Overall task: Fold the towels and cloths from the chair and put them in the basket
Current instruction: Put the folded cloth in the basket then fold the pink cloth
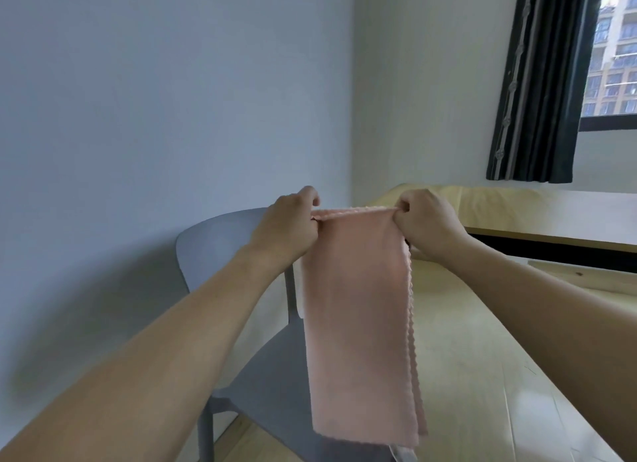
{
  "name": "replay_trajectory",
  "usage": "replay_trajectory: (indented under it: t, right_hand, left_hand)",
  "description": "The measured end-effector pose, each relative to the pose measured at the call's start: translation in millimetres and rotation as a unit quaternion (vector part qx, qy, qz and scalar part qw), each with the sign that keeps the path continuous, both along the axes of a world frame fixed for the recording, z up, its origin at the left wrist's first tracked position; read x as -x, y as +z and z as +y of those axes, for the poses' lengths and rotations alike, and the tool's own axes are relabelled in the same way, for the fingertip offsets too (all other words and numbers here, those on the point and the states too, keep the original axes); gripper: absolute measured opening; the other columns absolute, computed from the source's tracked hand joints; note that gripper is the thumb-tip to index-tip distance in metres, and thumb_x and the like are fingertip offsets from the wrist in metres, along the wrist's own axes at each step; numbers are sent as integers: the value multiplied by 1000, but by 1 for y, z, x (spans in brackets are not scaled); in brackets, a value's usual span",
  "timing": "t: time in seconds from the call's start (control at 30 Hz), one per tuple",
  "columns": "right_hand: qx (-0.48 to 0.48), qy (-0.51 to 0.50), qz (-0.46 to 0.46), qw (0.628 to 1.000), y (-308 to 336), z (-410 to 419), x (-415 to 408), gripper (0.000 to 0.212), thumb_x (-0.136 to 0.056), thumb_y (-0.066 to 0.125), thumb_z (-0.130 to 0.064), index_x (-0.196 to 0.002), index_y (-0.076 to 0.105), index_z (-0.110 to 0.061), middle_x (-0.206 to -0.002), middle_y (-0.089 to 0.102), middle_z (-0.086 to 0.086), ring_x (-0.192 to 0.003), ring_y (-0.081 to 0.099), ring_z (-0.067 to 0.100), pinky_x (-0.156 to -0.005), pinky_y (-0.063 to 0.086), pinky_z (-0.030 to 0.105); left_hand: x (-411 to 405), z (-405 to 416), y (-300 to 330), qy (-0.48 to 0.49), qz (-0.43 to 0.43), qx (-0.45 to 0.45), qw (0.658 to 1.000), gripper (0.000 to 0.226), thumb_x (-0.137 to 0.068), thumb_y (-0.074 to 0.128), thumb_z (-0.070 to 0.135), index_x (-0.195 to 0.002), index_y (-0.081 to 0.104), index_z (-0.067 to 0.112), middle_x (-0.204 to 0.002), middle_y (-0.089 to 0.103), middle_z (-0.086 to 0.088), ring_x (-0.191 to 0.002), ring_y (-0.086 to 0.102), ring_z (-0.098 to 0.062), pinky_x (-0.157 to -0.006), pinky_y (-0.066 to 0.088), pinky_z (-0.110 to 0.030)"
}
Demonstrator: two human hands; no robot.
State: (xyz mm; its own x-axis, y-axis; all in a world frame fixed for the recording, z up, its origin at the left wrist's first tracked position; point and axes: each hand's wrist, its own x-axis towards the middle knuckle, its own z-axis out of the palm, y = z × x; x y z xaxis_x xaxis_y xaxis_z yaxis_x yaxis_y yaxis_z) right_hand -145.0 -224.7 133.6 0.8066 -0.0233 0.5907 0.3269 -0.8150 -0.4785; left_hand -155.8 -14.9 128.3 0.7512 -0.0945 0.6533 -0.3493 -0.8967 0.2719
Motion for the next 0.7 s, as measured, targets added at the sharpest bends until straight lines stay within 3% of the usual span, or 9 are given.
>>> replay_trajectory:
  t: [0.13, 0.23, 0.3, 0.37, 0.43, 0.5, 0.57, 0.63, 0.7]
  right_hand:
    - [-177, 63, 10, 982, 23, 2, -7, 27, -75, 49, 3, -57, 55, -17, -61, 53, -2, -57, 45, 12, -50, 36, 23]
    - [-183, 81, 17, 980, 20, -4, 10, 29, -73, 45, 6, -59, 59, -15, -61, 55, 0, -57, 47, 13, -54, 41, 23]
    - [-150, 87, 29, 984, 8, -7, 28, 30, -71, 42, 8, -59, 60, -12, -61, 55, 1, -58, 49, 15, -54, 42, 24]
    - [-74, 97, 63, 991, -12, -6, 47, 31, -72, 39, 9, -59, 60, -10, -63, 55, 0, -64, 50, 15, -55, 39, 24]
    - [23, 106, 141, 984, -43, -1, 63, 32, -75, 40, 8, -56, 57, -12, -64, 53, -1, -66, 49, 14, -54, 37, 22]
    - [119, 105, 258, 953, -86, 6, 75, 32, -82, 41, 3, -60, 58, -14, -68, 54, 0, -67, 48, 13, -56, 39, 21]
    - [207, 111, 369, 899, -132, 11, 84, 28, -86, 40, -1, -72, 64, -6, -76, 57, 5, -71, 51, 18, -60, 41, 23]
    - [259, 108, 452, 847, -168, 12, 92, 25, -84, 36, 1, -77, 60, 0, -74, 58, 11, -68, 56, 23, -55, 43, 24]
    - [267, 106, 500, 817, -189, 12, 98, 25, -83, 31, 3, -69, 51, -3, -63, 56, 11, -58, 59, 23, -51, 44, 24]
  left_hand:
    - [1, 1, 24, -15, -122, -51, 991, 15, -85, 51, 8, -89, 65, 10, -93, 55, -4, -87, 54, -24, -69, 43, -32]
    - [20, 8, 23, -76, -135, -43, 987, 5, -81, 58, 4, -80, 58, 9, -95, 53, 1, -87, 52, -19, -70, 46, -33]
    - [37, 15, 13, -127, -56, -23, 990, 8, -80, 61, 5, -77, 55, 9, -99, 60, 7, -89, 55, -15, -74, 49, -29]
    - [56, 21, -5, -159, 105, 6, 982, 10, -79, 65, 11, -75, 56, 10, -89, 63, 12, -82, 56, -14, -72, 45, -27]
    - [74, 24, -32, -171, 251, -10, 953, 18, -75, 68, 19, -69, 51, 16, -79, 62, 2, -68, 49, -13, -64, 38, -30]
    - [90, 22, -69, -168, 348, -72, 919, 23, -75, 68, 20, -66, 47, 21, -71, 52, 0, -63, 42, -12, -59, 33, -29]
    - [101, 18, -112, -170, 443, -101, 874, 21, -78, 67, 18, -71, 47, 21, -71, 47, 6, -63, 43, -9, -58, 34, -22]
    - [107, 19, -150, -167, 517, -77, 836, 21, -79, 67, 16, -74, 48, 20, -74, 49, 6, -64, 48, -8, -55, 39, -19]
    - [111, 22, -176, -157, 564, -17, 811, 20, -81, 68, 12, -78, 49, 18, -77, 54, 2, -66, 55, -8, -52, 45, -17]
